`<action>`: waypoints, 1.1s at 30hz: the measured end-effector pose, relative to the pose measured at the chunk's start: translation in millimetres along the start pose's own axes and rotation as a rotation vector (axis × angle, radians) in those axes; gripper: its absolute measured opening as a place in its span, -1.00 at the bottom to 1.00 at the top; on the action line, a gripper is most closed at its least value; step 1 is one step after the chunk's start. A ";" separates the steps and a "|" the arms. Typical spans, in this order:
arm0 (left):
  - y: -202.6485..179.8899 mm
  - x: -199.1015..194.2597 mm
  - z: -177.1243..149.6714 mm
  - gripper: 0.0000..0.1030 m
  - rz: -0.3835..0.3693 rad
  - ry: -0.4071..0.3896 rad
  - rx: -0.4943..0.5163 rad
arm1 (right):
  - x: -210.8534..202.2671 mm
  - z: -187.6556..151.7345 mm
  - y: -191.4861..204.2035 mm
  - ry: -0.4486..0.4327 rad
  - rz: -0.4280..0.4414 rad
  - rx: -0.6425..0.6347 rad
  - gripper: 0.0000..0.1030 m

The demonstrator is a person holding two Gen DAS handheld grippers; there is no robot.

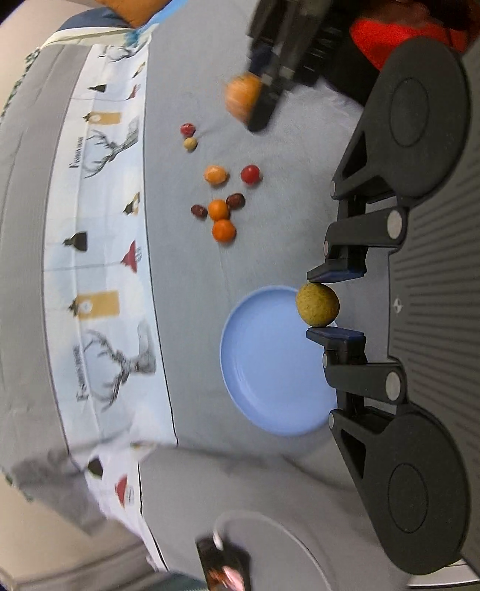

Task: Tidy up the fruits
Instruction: 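Carry both fruits to the blue plate and open both tools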

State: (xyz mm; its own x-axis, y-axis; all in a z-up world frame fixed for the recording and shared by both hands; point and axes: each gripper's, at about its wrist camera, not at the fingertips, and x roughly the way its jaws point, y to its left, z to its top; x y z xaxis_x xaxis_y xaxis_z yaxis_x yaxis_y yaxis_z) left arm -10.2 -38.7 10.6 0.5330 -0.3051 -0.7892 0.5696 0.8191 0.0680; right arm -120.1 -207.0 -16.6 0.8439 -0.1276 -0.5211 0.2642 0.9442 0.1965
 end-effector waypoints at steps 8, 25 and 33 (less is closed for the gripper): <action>26.6 -37.4 -37.3 -0.46 0.017 -0.046 -0.064 | -22.3 -27.2 75.0 0.090 0.118 -0.122 -0.23; 52.4 -49.2 -52.8 -0.46 0.015 -0.057 -0.139 | -32.2 -30.7 116.7 0.117 0.121 -0.265 -0.23; 57.3 -43.2 -53.5 -0.46 0.018 -0.033 -0.146 | -28.5 -30.0 117.9 0.140 0.113 -0.277 -0.23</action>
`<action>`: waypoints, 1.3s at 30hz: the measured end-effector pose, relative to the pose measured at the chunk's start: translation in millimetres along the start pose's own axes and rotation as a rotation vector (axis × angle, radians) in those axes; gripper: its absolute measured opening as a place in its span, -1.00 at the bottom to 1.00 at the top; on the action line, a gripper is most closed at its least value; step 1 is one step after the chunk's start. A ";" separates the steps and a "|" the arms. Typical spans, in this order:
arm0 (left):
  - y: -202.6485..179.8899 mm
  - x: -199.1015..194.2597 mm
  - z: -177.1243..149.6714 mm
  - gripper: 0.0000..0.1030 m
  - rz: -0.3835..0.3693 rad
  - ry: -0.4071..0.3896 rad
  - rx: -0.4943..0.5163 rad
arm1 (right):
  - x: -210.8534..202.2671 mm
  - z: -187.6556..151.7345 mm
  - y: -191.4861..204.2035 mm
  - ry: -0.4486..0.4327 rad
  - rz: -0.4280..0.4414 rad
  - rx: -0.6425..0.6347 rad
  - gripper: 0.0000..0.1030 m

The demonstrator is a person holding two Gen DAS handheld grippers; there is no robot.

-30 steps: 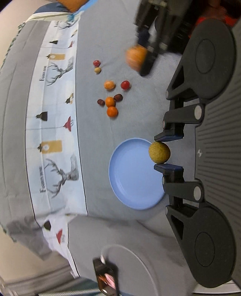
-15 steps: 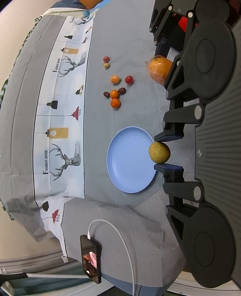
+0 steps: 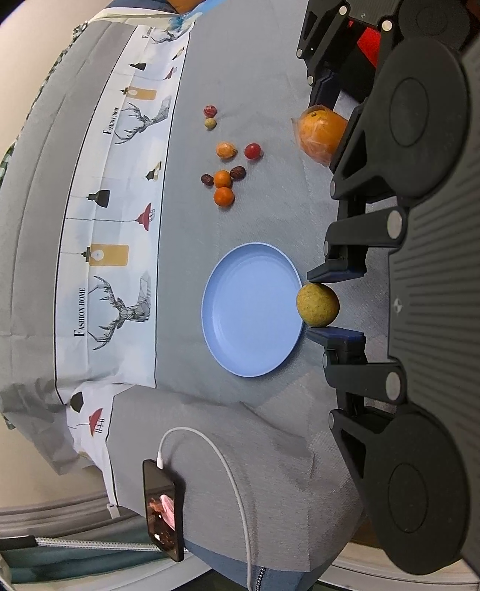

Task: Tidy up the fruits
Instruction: 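Carry both fruits to the blue plate and open both tools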

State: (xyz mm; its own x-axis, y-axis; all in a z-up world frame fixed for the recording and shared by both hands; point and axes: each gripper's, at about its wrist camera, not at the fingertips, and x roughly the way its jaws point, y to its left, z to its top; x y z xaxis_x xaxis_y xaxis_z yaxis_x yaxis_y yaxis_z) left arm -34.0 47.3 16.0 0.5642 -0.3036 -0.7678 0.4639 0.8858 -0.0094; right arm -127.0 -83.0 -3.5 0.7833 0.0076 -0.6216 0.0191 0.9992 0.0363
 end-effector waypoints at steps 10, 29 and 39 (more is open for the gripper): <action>4.9 10.3 1.2 -0.46 -0.003 0.029 -0.002 | 8.9 0.4 -1.5 0.030 0.002 -0.001 -0.23; 36.1 80.1 50.0 -0.46 0.023 0.071 -0.027 | 85.6 16.0 -10.9 0.106 -0.013 -0.006 -0.23; 37.6 168.6 73.9 -0.46 0.017 0.160 -0.011 | 169.6 30.9 -25.2 0.171 -0.014 -0.008 -0.23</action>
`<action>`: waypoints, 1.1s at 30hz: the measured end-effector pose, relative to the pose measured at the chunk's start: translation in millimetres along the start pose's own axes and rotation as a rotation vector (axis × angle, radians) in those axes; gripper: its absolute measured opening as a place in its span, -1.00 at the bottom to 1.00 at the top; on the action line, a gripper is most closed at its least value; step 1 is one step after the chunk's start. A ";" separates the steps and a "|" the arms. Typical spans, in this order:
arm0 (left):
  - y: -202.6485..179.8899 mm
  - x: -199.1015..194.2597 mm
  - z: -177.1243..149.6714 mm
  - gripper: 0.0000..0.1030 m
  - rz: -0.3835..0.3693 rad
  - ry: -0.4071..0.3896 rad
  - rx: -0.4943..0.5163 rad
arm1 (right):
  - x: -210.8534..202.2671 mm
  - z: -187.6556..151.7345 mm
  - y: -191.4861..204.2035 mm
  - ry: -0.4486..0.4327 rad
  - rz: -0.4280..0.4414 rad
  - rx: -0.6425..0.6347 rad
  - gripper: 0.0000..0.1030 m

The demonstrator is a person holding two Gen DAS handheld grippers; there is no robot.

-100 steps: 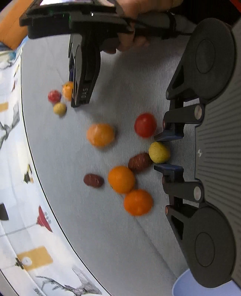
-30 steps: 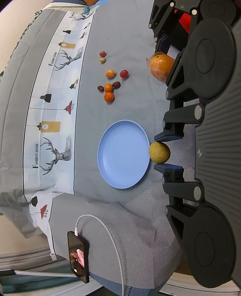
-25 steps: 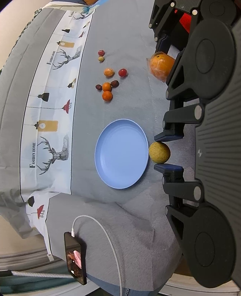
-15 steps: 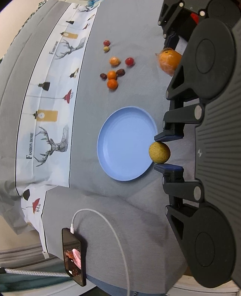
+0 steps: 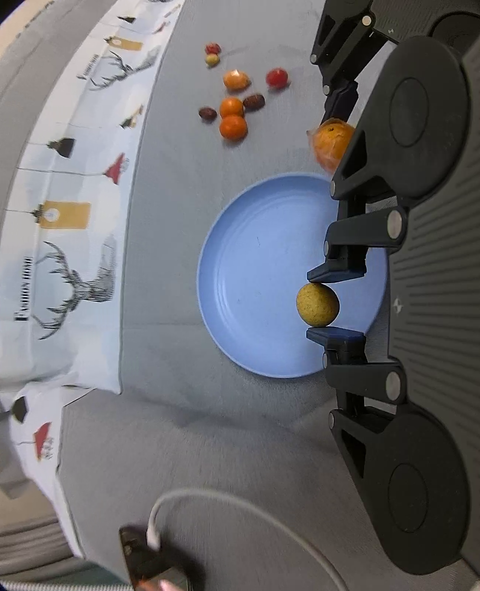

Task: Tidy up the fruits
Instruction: 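Carry both fruits to the blue plate and open both tools, then lift both tools away from the plate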

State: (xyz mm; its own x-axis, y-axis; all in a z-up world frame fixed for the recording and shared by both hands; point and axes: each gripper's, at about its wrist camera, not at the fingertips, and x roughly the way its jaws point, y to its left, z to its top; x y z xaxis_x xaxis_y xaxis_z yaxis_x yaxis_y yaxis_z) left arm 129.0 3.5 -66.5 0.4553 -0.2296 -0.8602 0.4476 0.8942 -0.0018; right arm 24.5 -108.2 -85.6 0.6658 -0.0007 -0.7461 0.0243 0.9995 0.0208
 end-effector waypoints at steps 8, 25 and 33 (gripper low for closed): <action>6.9 41.4 13.3 0.10 -0.024 0.022 -0.005 | 49.7 9.8 -7.8 0.052 0.003 -0.020 -0.22; 13.9 -57.7 -70.7 0.99 0.115 -0.017 -0.060 | -58.4 -39.4 5.9 0.126 -0.001 0.134 0.92; -6.7 -111.3 -86.9 0.99 0.111 -0.107 -0.021 | -113.8 -42.5 11.2 -0.042 -0.036 0.118 0.95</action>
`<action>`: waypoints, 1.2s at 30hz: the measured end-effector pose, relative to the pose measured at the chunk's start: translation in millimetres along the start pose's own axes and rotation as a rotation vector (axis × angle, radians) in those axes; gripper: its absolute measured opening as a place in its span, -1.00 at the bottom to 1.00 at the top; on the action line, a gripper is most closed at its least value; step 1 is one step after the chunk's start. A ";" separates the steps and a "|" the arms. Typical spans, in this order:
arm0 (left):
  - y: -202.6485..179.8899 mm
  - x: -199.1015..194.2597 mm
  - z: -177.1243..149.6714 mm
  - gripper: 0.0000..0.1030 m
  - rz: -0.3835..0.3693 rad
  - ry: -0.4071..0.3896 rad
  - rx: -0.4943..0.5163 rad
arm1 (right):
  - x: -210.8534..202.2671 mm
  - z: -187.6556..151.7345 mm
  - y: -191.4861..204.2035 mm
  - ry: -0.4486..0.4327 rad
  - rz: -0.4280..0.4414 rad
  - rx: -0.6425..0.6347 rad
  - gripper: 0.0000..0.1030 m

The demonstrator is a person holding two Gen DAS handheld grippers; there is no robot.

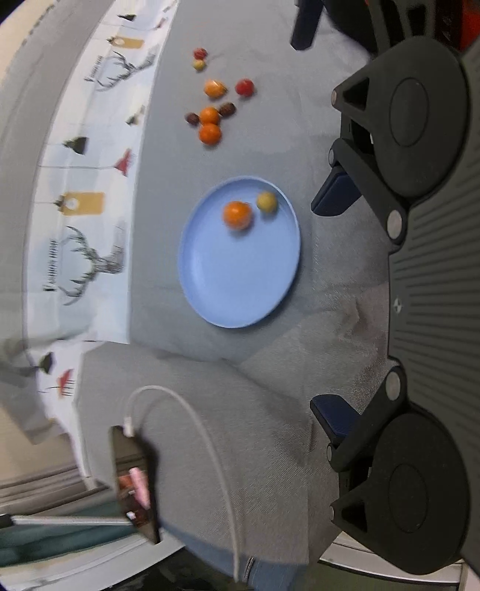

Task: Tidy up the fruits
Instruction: 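Lift both tools away from the plate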

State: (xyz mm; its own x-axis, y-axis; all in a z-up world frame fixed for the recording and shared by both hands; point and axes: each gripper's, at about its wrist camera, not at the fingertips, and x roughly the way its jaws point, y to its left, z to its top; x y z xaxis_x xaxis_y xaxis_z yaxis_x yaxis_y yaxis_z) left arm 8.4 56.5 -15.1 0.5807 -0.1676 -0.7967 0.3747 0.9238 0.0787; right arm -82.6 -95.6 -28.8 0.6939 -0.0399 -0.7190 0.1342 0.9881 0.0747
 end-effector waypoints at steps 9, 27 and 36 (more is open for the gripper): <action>-24.9 -36.1 -12.3 0.99 -0.009 -0.049 0.032 | -38.1 -9.6 -5.6 -0.097 -0.019 0.000 0.96; -33.1 -47.3 -11.8 0.99 -0.009 -0.076 0.070 | -51.7 -16.0 -4.1 -0.126 -0.030 0.020 0.97; -43.8 -29.4 1.2 0.99 0.001 -0.038 0.079 | -31.1 -14.6 -21.7 -0.094 -0.031 0.082 0.98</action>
State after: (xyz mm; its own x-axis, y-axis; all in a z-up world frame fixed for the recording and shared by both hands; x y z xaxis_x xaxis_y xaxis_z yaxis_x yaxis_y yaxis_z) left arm -24.2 20.5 5.6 0.6071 -0.1811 -0.7737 0.4290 0.8943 0.1273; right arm -117.5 -113.6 -18.1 0.7516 -0.0875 -0.6538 0.2108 0.9710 0.1124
